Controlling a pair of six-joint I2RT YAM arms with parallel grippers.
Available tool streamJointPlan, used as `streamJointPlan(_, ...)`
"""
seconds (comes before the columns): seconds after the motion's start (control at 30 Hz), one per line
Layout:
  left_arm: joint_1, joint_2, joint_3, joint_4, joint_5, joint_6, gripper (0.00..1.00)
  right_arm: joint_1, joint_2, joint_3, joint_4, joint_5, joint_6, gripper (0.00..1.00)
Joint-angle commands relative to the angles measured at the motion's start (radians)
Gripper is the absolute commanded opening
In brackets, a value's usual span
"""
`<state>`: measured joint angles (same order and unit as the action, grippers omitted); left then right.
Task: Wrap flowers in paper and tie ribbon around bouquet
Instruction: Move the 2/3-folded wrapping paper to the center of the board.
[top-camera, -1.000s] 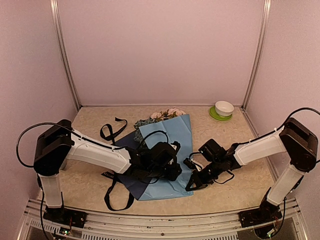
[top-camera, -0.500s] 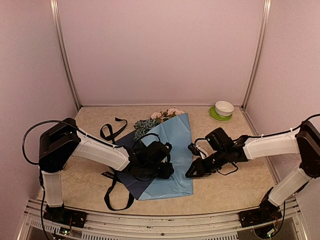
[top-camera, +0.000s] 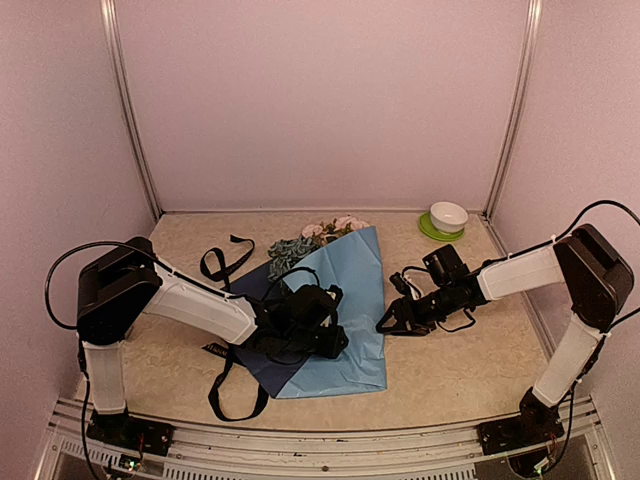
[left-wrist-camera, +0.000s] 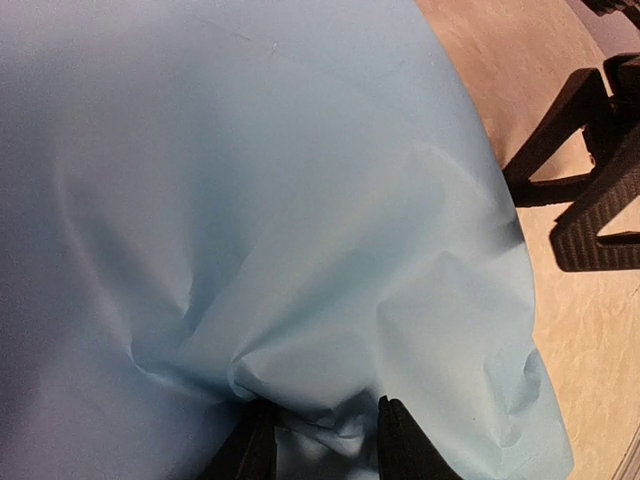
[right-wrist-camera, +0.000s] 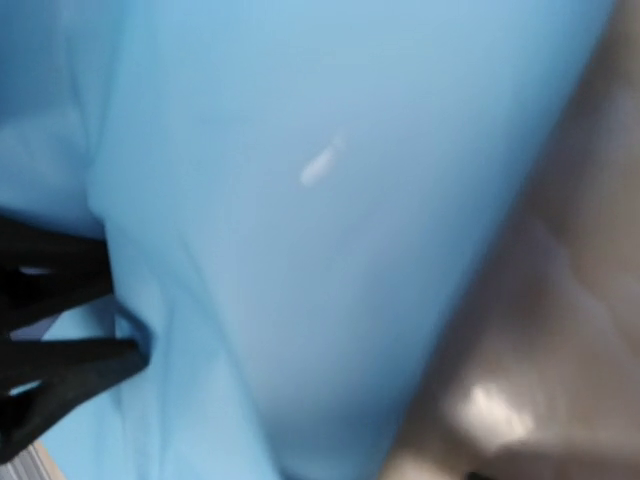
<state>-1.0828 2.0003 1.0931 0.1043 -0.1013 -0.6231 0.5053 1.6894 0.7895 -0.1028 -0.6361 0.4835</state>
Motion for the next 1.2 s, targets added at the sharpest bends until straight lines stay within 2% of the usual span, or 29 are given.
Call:
streamJointPlan(0.0,0.003,0.054,-0.041,-0.096,0.045,0.003,0.34,-0.013,0.073,0.038,0.097,-0.076,0.0,0.52)
streamJointPlan(0.07,0.001,0.051,-0.043,-0.097,0.043,0.003,0.34,-0.013,0.09,0.037,0.117,-0.087,0.008,0.41)
streamJointPlan(0.13,0.003,0.049,-0.048,-0.096,0.039,0.006,0.34,-0.013,0.098,0.033,0.144,-0.107,0.024,0.26)
streamJointPlan(0.3,0.017,0.052,-0.047,-0.115,0.024,0.014,0.34,-0.017,0.102,0.028,0.19,-0.134,0.053,0.0)
streamJointPlan(0.5,0.042,0.079,-0.013,-0.141,-0.008,0.057,0.34,-0.041,0.078,-0.022,0.219,-0.099,0.08,0.0)
streamJointPlan(0.7,0.046,0.138,0.095,-0.152,-0.009,0.138,0.33,-0.111,-0.032,-0.151,0.269,-0.034,0.123,0.0)
streamJointPlan(0.87,0.04,0.197,0.205,-0.16,0.038,0.172,0.33,-0.138,-0.102,-0.214,0.235,-0.007,0.099,0.0)
streamJointPlan(1.17,0.03,0.216,0.209,-0.148,0.078,0.182,0.33,-0.18,-0.127,-0.196,0.136,0.043,0.028,0.0)
